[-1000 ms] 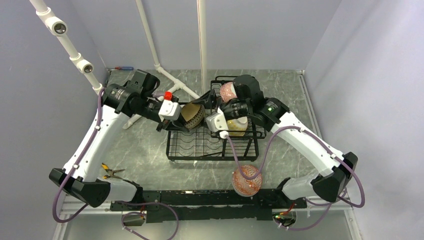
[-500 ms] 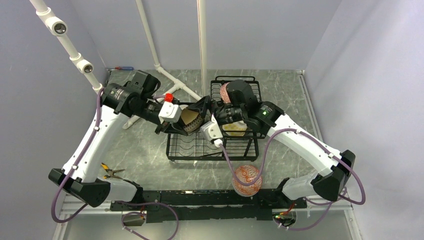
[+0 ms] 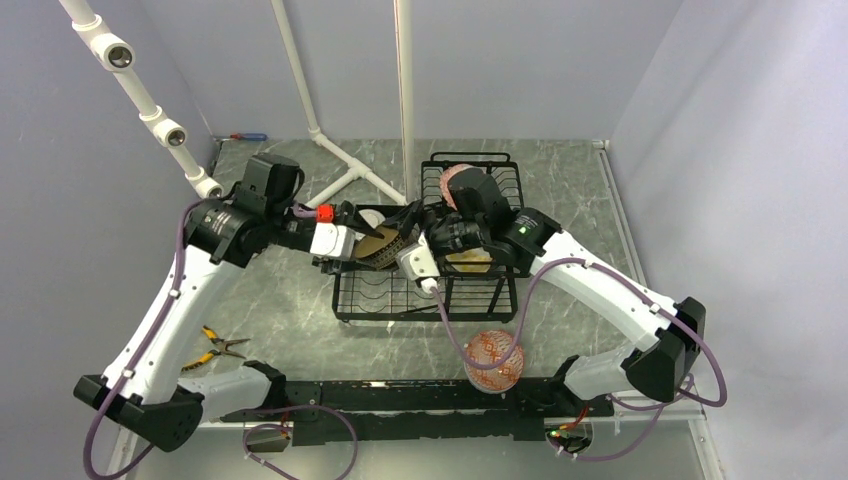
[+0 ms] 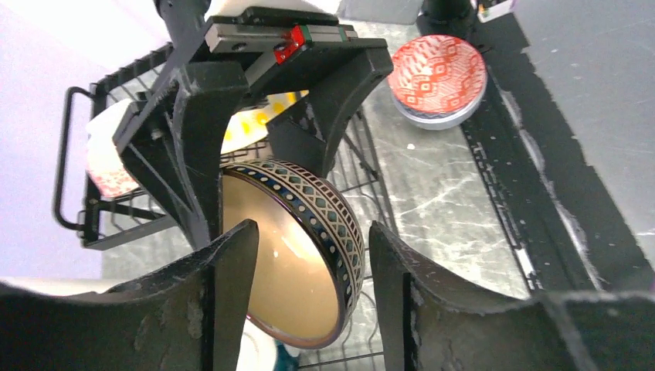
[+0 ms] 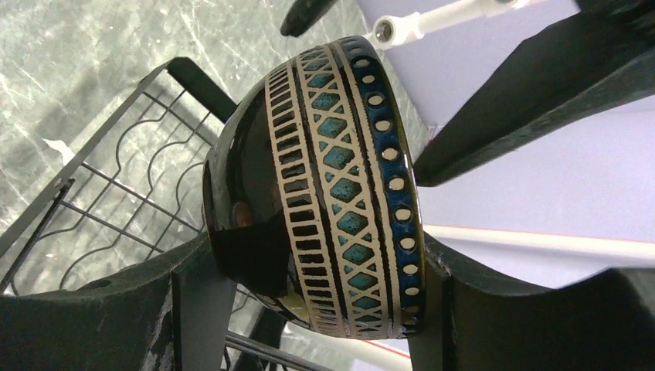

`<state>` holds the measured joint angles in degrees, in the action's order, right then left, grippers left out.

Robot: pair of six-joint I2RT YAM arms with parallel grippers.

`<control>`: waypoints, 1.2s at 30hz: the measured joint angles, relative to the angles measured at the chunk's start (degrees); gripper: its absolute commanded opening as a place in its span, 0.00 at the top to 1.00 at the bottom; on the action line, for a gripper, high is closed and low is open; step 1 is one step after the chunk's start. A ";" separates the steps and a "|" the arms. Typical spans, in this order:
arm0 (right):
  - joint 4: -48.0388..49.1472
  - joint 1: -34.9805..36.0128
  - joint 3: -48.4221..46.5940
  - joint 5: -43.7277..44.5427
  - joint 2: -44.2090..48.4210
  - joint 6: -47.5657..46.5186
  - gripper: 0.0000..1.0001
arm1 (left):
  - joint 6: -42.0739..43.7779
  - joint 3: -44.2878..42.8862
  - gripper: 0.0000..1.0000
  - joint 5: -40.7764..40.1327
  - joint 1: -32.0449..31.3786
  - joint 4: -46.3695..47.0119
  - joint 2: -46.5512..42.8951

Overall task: Load the bowls into the dish rack
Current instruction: Adjust the bowl.

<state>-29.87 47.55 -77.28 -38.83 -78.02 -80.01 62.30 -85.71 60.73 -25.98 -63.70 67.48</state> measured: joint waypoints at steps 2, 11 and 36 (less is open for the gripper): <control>0.33 -0.33 0.55 0.33 0.00 2.23 1.00 | -0.59 1.42 0.35 -0.98 0.00 3.15 -1.38; 4.42 -3.15 0.55 2.05 -0.17 14.71 1.00 | -5.20 4.35 0.14 -8.68 0.00 14.80 -2.82; 20.83 -3.61 4.33 2.38 2.49 37.42 1.00 | -18.91 23.52 0.10 -14.60 -0.24 46.84 -12.35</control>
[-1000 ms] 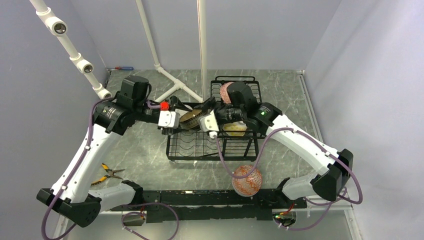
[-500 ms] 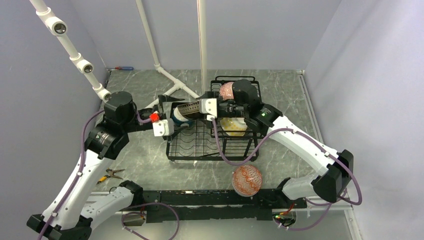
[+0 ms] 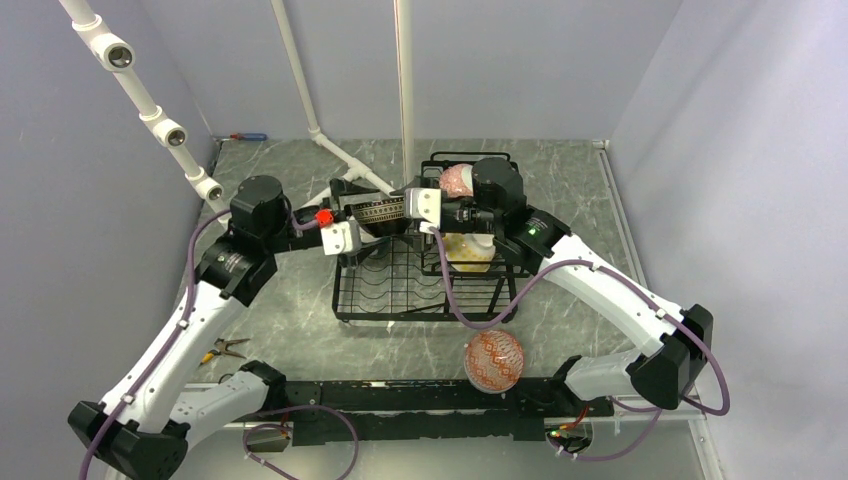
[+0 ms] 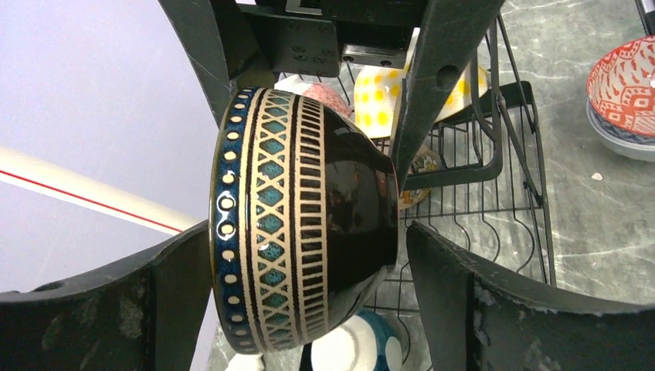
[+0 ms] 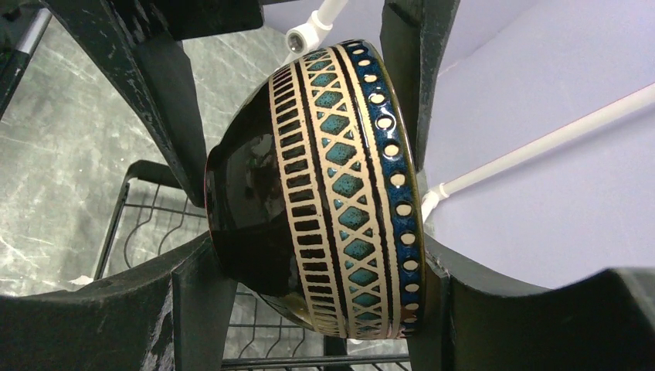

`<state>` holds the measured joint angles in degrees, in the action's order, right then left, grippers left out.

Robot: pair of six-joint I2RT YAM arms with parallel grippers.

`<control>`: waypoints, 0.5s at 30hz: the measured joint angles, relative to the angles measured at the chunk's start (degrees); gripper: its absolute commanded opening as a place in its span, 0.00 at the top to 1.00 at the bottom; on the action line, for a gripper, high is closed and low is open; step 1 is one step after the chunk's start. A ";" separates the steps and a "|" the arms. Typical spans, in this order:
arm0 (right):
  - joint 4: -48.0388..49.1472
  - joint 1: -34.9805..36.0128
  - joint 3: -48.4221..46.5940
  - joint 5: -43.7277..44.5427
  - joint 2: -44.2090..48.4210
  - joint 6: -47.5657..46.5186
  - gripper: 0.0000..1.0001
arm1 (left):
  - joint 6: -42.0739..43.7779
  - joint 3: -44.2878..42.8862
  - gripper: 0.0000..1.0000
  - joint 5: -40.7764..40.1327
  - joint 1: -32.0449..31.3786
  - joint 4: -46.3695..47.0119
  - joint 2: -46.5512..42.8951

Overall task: Load the bowls into the dish rack
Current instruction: Adjust the bowl.

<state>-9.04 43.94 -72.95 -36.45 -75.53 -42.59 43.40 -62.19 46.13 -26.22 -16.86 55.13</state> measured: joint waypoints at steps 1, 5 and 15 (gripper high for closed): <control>0.00 0.00 0.00 -0.07 0.00 0.02 1.00 | -0.35 0.17 0.13 0.04 -0.09 0.63 0.26; 0.00 0.00 0.00 -0.07 0.00 0.07 1.00 | -1.09 0.37 0.30 0.15 -0.42 2.89 1.27; -0.15 -0.35 0.31 0.02 0.00 -0.42 1.00 | -0.72 0.35 0.97 1.46 -0.87 2.38 2.84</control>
<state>-9.19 43.59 -72.64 -36.42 -75.53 -43.00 42.68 -61.84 47.59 -27.09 -14.48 57.98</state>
